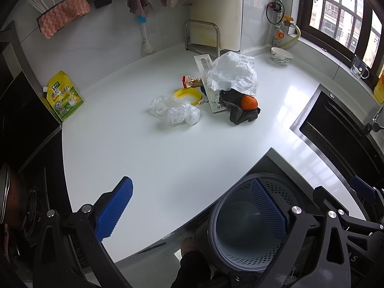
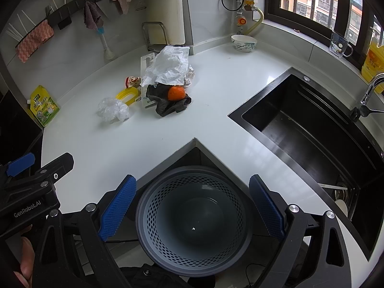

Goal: Collect trash

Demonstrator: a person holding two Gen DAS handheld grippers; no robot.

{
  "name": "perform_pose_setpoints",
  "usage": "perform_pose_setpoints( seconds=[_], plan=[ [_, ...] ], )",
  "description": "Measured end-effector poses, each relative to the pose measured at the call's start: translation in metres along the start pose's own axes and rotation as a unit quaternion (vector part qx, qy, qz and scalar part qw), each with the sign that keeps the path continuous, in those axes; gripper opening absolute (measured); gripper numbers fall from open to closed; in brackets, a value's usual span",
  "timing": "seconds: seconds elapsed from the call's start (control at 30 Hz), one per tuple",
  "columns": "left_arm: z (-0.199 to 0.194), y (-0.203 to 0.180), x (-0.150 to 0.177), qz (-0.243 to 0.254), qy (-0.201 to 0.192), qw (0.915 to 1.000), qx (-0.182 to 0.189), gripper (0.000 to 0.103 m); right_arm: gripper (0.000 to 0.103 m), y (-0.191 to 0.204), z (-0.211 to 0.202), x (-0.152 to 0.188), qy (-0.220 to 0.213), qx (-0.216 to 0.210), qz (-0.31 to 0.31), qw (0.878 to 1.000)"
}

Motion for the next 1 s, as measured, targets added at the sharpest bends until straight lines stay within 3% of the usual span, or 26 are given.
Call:
perform_pose_setpoints(
  seconds=[0.47,0.77,1.0],
  plan=[
    [0.015,0.026,-0.004,-0.015,0.007,0.9998,-0.011,0.097,0.091,0.014,0.018,-0.005,0.007,-0.019,-0.001,1.0],
    [0.055,0.062,-0.014,-0.031,0.026,0.9989,-0.023,0.097,0.091,0.019,0.055,-0.014,0.003,-0.043,-0.013,0.999],
    [0.099,0.073,-0.032,-0.023,0.03,0.9992,-0.016,0.097,0.091,0.019,0.101,-0.047,0.011,-0.034,-0.01,0.999]
  ],
)
Point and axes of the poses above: each gripper's, at about its wrist camera, not at the fingertips, and z roughly the way its jaws point, y to its left, x to its underside, the point moved 1 cm from there along z, roughly the way its jaws point, and after that the axes turned 4 degrees about -y, right-handed, at the moved point
